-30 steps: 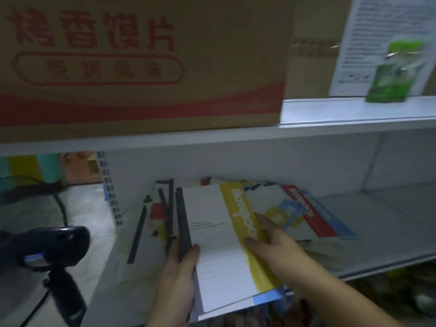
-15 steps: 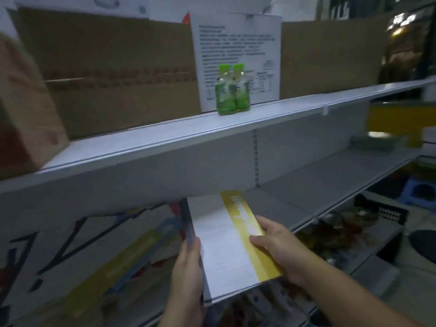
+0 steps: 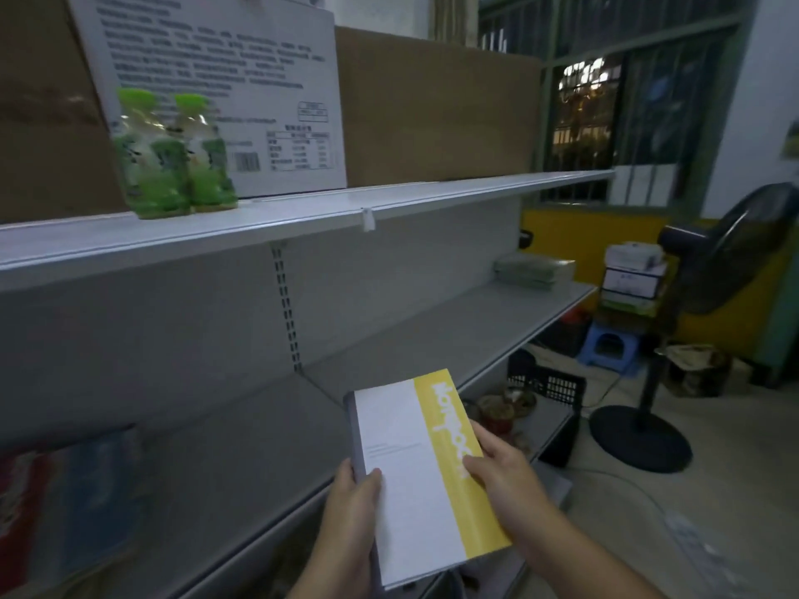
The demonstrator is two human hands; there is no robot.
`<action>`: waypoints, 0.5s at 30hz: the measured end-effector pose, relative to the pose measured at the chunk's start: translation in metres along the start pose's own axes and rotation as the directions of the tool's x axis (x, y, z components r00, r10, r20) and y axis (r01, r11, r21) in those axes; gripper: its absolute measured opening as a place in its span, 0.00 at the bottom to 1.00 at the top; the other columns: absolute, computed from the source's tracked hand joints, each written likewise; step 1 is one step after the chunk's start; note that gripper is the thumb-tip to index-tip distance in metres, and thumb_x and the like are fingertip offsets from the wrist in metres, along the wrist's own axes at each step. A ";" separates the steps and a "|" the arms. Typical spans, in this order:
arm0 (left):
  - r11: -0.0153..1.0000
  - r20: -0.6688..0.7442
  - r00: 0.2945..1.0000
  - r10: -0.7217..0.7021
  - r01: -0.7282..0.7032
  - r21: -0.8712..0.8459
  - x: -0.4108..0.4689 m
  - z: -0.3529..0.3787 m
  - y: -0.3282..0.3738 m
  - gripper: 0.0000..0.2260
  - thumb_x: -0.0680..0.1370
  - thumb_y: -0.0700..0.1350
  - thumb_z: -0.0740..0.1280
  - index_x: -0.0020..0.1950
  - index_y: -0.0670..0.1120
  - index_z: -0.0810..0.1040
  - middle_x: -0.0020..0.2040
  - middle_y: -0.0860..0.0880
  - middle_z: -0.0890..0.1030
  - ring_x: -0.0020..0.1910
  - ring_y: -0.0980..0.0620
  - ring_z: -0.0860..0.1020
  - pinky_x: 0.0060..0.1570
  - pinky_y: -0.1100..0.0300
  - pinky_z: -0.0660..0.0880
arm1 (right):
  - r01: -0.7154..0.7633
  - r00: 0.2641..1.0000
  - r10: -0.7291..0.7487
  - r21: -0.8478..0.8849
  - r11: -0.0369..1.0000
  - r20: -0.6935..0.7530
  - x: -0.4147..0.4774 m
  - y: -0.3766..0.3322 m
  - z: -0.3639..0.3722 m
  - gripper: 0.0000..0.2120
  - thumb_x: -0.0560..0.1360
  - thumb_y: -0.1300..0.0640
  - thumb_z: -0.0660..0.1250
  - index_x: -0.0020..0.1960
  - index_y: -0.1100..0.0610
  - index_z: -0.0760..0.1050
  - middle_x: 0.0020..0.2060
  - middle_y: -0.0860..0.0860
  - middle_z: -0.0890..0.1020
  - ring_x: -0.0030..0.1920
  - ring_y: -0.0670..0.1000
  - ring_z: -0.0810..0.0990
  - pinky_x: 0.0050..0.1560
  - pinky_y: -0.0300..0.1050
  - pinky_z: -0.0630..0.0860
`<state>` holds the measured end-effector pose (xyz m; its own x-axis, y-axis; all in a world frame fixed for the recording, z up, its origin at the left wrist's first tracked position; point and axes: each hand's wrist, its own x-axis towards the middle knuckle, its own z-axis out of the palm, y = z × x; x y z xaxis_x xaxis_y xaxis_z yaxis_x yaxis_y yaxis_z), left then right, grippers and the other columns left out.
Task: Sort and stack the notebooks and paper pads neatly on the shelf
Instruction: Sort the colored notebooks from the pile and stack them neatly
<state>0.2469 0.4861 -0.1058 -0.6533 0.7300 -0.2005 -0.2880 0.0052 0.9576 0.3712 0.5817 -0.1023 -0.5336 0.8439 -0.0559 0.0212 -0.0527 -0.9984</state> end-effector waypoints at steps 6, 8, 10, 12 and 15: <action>0.990 -0.013 1.000 0.021 -0.019 0.138 0.092 0.063 -0.006 0.09 0.78 0.36 0.60 0.56 0.42 0.75 0.44 0.47 0.80 0.43 0.48 0.78 0.41 0.58 0.73 | -0.073 0.995 0.069 -0.072 0.995 -0.066 0.081 0.000 -0.048 0.26 0.74 0.75 0.53 0.48 0.45 0.76 0.34 0.47 0.84 0.30 0.45 0.80 0.28 0.32 0.71; 0.977 -0.027 0.999 0.044 -0.038 0.210 0.126 0.083 -0.003 0.11 0.75 0.40 0.63 0.57 0.41 0.76 0.42 0.47 0.78 0.44 0.46 0.76 0.45 0.57 0.72 | -0.068 0.994 0.058 -0.118 0.991 -0.088 0.114 -0.008 -0.061 0.28 0.72 0.75 0.54 0.48 0.43 0.76 0.32 0.46 0.83 0.29 0.44 0.78 0.27 0.31 0.68; 0.969 -0.030 0.999 0.040 -0.031 0.243 0.155 0.105 -0.001 0.07 0.77 0.37 0.62 0.55 0.41 0.73 0.37 0.50 0.72 0.37 0.51 0.72 0.38 0.61 0.68 | -0.069 0.993 0.054 -0.152 0.986 -0.101 0.144 -0.014 -0.076 0.28 0.72 0.75 0.54 0.44 0.41 0.74 0.31 0.46 0.81 0.31 0.48 0.76 0.26 0.32 0.67; 0.966 -0.041 0.999 0.019 -0.008 0.259 0.181 0.130 0.000 0.10 0.77 0.34 0.61 0.58 0.40 0.73 0.36 0.49 0.70 0.34 0.55 0.69 0.32 0.68 0.64 | -0.074 0.991 0.059 -0.133 0.988 -0.116 0.170 -0.020 -0.097 0.28 0.72 0.77 0.53 0.41 0.43 0.74 0.32 0.49 0.79 0.32 0.51 0.74 0.25 0.32 0.66; 0.967 -0.021 1.000 0.012 -0.006 0.257 0.212 0.166 -0.001 0.15 0.76 0.33 0.61 0.62 0.39 0.73 0.37 0.47 0.73 0.34 0.55 0.70 0.25 0.72 0.65 | -0.098 0.989 0.084 -0.114 0.989 -0.119 0.206 -0.021 -0.127 0.29 0.71 0.78 0.52 0.44 0.45 0.76 0.30 0.47 0.81 0.30 0.49 0.77 0.25 0.31 0.66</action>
<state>0.2253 0.7546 -0.1150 -0.6711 0.7158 -0.1931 -0.0945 0.1757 0.9799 0.3683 0.8240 -0.0942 -0.4257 0.8939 -0.1404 0.1691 -0.0738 -0.9828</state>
